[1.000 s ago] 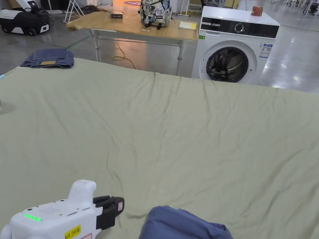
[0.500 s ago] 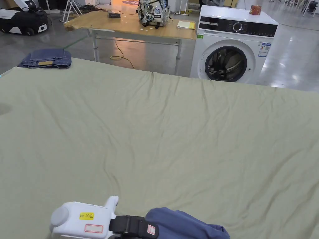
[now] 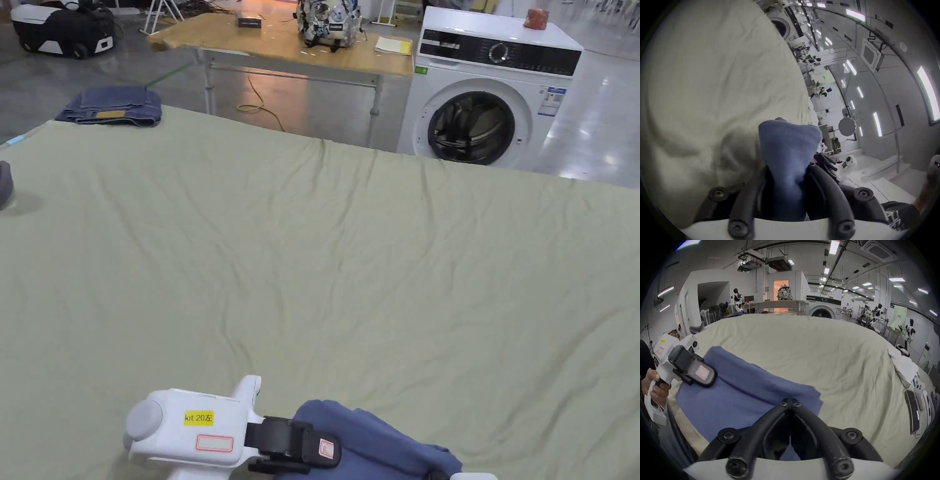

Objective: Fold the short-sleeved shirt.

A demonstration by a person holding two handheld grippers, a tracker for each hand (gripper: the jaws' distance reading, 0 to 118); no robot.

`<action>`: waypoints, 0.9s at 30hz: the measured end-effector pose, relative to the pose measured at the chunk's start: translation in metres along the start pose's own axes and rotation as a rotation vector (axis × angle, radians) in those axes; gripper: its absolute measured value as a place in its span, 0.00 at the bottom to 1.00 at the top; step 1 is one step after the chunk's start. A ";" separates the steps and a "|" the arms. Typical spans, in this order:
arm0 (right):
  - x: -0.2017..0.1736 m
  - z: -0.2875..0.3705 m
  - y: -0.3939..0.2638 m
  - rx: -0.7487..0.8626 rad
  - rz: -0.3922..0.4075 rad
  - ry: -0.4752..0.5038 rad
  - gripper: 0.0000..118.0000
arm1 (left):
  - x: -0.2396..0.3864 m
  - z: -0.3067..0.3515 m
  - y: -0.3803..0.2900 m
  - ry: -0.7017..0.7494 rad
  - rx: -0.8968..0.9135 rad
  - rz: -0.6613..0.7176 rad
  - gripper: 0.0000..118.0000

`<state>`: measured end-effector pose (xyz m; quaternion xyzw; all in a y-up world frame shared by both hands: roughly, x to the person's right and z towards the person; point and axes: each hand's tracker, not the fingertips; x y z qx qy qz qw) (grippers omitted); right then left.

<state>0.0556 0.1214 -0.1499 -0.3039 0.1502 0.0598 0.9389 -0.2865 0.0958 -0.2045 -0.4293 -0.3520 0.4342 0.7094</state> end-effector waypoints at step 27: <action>0.011 -0.001 0.073 0.121 0.039 -0.072 0.00 | 0.001 0.444 0.079 0.613 0.347 0.124 0.14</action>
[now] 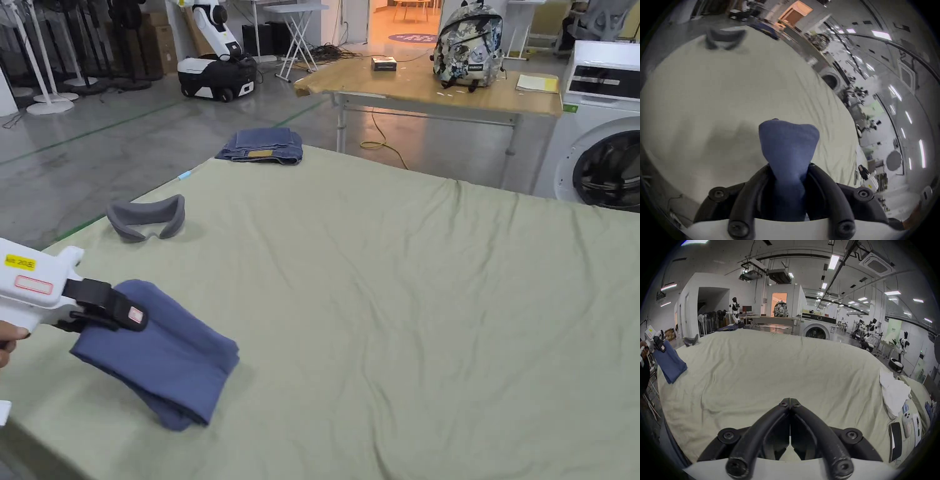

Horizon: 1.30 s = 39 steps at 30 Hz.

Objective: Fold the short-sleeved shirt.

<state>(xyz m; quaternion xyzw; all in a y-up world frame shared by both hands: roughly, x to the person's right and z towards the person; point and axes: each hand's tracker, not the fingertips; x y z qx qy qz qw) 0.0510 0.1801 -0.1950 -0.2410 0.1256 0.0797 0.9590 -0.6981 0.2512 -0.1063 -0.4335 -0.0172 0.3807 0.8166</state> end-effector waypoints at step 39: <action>0.024 0.001 0.016 0.060 -0.080 -0.045 0.00 | 0.194 -0.137 -0.096 0.930 0.416 -1.208 0.02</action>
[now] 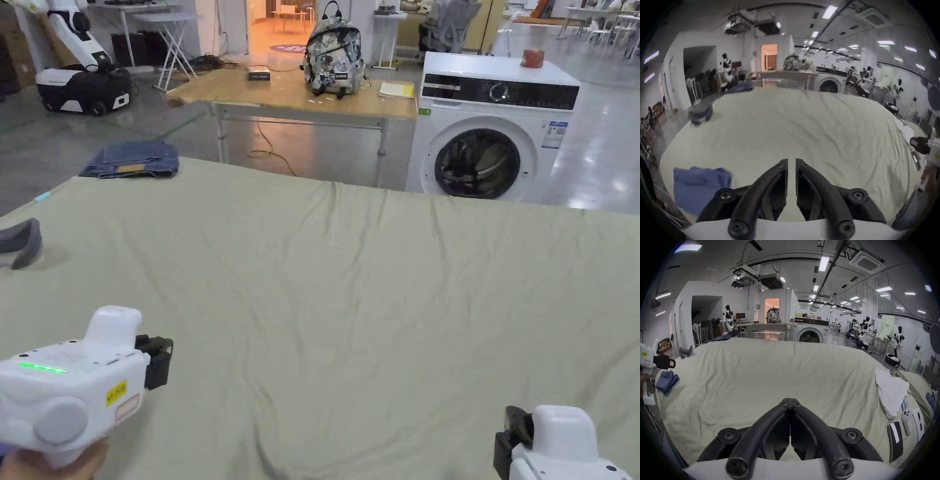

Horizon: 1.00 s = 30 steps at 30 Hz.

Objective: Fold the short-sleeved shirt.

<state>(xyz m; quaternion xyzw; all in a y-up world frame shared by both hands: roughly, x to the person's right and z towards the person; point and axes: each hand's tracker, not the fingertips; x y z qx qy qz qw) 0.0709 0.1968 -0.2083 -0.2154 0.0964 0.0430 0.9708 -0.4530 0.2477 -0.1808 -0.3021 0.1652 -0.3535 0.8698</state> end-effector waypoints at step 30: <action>0.020 0.007 0.038 0.221 -0.074 -0.074 0.00 | 0.178 0.129 0.114 -0.217 0.382 0.784 0.01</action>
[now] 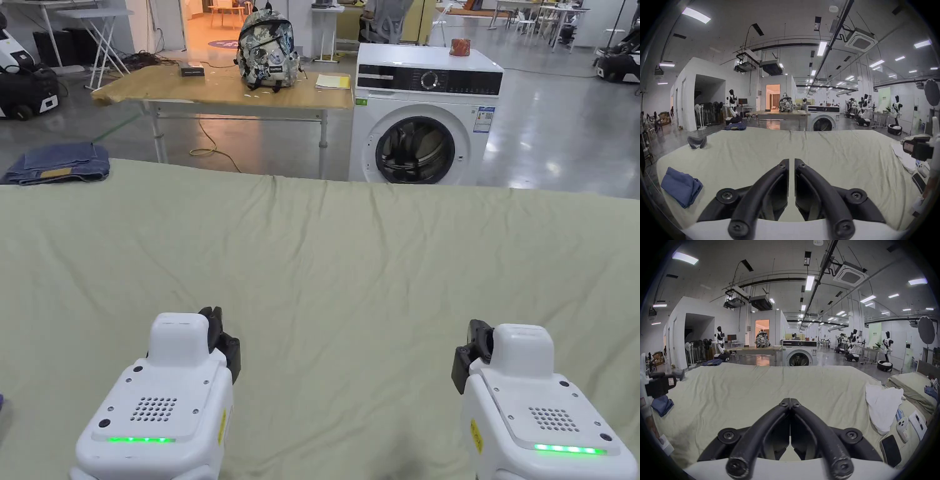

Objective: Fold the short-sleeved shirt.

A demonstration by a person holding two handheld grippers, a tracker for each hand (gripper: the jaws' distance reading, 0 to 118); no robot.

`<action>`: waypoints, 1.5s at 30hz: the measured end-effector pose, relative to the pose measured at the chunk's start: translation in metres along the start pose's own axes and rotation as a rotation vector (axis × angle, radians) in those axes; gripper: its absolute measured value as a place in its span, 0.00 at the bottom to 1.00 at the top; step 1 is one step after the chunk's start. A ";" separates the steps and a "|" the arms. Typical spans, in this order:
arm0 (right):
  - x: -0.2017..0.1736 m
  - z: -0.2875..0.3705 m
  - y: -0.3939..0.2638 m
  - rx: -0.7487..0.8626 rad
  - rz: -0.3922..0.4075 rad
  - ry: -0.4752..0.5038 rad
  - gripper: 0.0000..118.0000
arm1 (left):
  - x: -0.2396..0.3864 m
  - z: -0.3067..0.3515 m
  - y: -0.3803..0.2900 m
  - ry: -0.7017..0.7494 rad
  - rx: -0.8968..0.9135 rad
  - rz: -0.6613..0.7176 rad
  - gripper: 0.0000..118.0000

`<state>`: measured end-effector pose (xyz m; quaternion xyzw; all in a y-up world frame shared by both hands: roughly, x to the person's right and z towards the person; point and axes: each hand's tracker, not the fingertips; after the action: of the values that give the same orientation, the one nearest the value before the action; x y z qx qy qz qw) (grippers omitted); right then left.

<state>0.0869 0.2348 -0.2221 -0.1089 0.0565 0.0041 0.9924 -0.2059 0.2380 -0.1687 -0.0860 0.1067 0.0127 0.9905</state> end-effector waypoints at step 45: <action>0.002 -0.005 0.015 -0.012 -0.197 0.026 0.73 | 0.005 -0.003 0.007 -0.009 0.089 -0.120 0.68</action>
<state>0.0877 0.2482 -0.2306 -0.1199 0.0581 -0.0948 0.9865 -0.2024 0.2441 -0.1739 -0.0480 0.0971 -0.0513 0.9928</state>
